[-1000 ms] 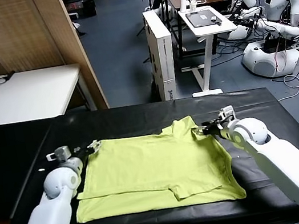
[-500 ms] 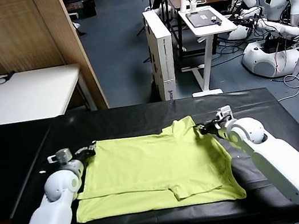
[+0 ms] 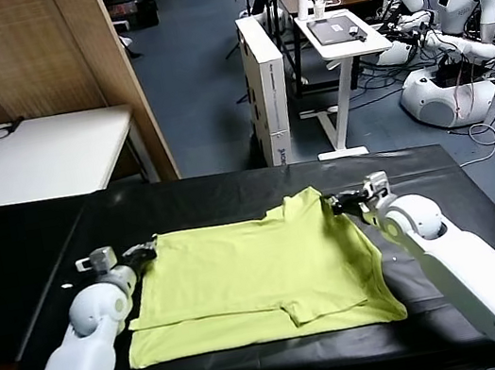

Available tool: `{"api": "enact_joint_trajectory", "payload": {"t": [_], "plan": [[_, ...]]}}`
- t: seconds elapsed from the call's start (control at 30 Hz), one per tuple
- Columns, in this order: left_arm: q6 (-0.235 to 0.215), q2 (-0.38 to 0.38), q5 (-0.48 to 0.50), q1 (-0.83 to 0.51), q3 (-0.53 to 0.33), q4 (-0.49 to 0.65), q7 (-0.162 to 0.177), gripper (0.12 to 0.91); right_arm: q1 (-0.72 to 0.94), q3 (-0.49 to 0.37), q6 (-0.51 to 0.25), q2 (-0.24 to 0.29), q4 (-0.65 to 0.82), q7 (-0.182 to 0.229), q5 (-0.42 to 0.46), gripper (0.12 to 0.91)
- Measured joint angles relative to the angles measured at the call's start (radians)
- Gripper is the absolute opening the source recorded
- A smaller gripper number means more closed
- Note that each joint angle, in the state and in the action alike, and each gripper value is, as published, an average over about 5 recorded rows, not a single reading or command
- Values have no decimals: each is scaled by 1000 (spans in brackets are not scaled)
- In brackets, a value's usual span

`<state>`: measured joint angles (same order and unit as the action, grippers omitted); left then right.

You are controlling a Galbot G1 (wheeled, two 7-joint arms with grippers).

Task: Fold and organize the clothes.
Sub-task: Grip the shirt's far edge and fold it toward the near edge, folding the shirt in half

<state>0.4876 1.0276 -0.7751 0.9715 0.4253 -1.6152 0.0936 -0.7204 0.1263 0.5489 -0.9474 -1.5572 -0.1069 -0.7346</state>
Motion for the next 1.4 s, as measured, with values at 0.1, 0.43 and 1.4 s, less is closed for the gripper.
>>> {"api": "enact_joint_trajectory", "payload": {"t": [0.1, 0.43, 1.4], "plan": [[1, -13, -12, 41, 26, -60, 2, 199, -27, 21, 0, 12, -31, 0, -10, 140], [-1, -53, -34, 190, 127, -251, 2, 199, -118, 87, 13, 60, -166, 21, -50, 140], [-12, -32, 16, 661, 340, -542, -25, 199, -500, 179, 187, 318, -528, 116, -72, 140]]}}
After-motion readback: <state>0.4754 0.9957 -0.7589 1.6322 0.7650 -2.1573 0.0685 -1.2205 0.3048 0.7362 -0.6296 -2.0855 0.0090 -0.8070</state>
